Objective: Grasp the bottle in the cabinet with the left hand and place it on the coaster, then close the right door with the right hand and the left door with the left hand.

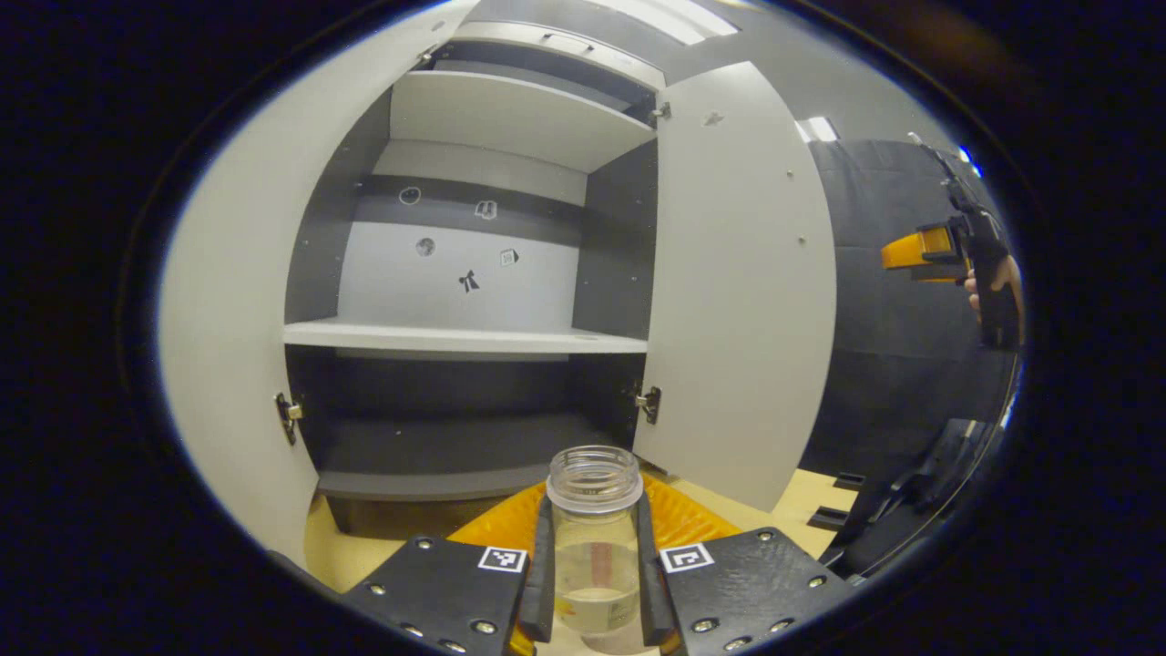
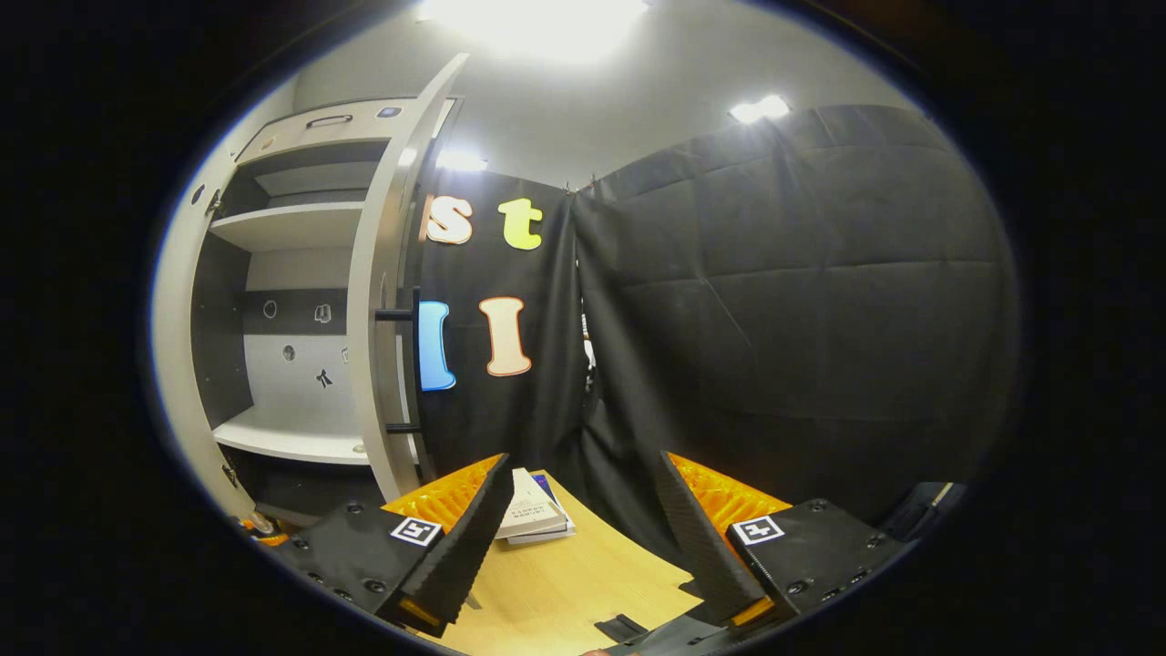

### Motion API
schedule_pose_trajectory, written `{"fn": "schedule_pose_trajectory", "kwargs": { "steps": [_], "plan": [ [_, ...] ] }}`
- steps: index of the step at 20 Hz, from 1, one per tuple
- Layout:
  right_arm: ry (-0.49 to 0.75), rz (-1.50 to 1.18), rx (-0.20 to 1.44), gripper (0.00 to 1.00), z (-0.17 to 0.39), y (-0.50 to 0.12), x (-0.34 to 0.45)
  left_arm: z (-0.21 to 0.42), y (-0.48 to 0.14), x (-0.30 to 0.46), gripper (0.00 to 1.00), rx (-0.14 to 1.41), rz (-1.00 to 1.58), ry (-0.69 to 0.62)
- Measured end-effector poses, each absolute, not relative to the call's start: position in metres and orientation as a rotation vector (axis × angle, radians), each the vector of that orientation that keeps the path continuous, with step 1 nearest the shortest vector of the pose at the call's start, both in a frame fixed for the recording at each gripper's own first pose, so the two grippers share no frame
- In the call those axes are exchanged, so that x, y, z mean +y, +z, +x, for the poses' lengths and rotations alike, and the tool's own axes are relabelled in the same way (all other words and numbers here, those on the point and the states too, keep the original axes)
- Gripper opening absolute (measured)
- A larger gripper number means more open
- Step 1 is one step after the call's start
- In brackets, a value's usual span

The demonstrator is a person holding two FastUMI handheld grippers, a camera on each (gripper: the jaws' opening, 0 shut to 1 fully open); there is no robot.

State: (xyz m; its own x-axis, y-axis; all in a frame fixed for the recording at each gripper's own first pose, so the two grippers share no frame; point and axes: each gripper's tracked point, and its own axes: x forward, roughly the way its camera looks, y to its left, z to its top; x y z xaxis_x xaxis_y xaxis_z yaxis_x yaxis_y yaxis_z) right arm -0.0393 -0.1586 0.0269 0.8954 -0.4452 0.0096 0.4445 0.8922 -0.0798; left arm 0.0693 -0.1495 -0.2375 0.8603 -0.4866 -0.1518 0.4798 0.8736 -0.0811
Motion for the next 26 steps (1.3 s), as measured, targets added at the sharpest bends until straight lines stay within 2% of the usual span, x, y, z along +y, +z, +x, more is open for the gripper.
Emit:
{"fn": "schedule_pose_trajectory", "kwargs": {
  "steps": [1,2,3,4,6,7,8,9,12,15,16,19,20,22,24,25,26],
  "plan": [
    [-0.466,-0.091,0.019,0.99,-0.042,0.024,-0.16,0.071,-0.248,-0.154,0.39,0.185,-0.045,-0.513],
    [-0.47,-0.097,0.031,1.0,-0.044,0.023,-0.16,0.071,-0.256,-0.158,0.32,0.199,-0.056,-0.521],
    [-0.471,-0.099,0.038,0.96,-0.045,0.023,-0.159,0.07,-0.265,-0.162,0.32,0.215,-0.065,-0.525],
    [-0.471,-0.098,0.04,0.96,-0.046,0.024,-0.157,0.069,-0.271,-0.166,0.39,0.227,-0.073,-0.533],
    [-0.475,-0.102,0.048,0.96,-0.048,0.024,-0.156,0.067,-0.281,-0.173,0.39,0.238,-0.088,-0.547],
    [-0.478,-0.102,0.053,0.96,-0.051,0.023,-0.157,0.066,-0.287,-0.175,0.32,0.244,-0.089,-0.551],
    [-0.482,-0.101,0.06,1.0,-0.053,0.023,-0.157,0.066,-0.296,-0.177,0.32,0.252,-0.084,-0.555],
    [-0.486,-0.098,0.066,0.96,-0.054,0.022,-0.158,0.065,-0.305,-0.181,0.39,0.26,-0.074,-0.56],
    [-0.501,-0.091,0.08,0.96,-0.056,0.019,-0.162,0.058,-0.322,-0.185,0.4,0.275,-0.052,-0.57],
    [-0.507,-0.093,0.097,0.96,-0.057,0.013,-0.165,0.053,-0.329,-0.186,0.34,0.28,-0.05,-0.562],
    [-0.507,-0.094,0.103,0.96,-0.057,0.011,-0.165,0.051,-0.327,-0.185,0.48,0.271,-0.051,-0.563],
    [-0.498,-0.097,0.115,0.96,-0.054,0.006,-0.164,0.048,-0.328,-0.185,0.39,0.28,-0.04,-0.563],
    [-0.494,-0.098,0.118,0.97,-0.053,0.006,-0.164,0.046,-0.329,-0.185,0.42,0.286,-0.039,-0.564],
    [-0.488,-0.097,0.124,0.97,-0.053,0.002,-0.163,0.04,-0.327,-0.184,0.42,0.292,-0.043,-0.568],
    [-0.487,-0.092,0.134,0.97,-0.054,-0.003,-0.163,0.035,-0.33,-0.186,0.7,0.315,-0.039,-0.579],
    [-0.483,-0.098,0.138,0.97,-0.055,-0.005,-0.161,0.033,-0.329,-0.184,0.67,0.32,-0.033,-0.575],
    [-0.477,-0.106,0.138,1.0,-0.055,-0.005,-0.158,0.032,-0.326,-0.186,0.81,0.317,-0.026,-0.58]
  ]
}}
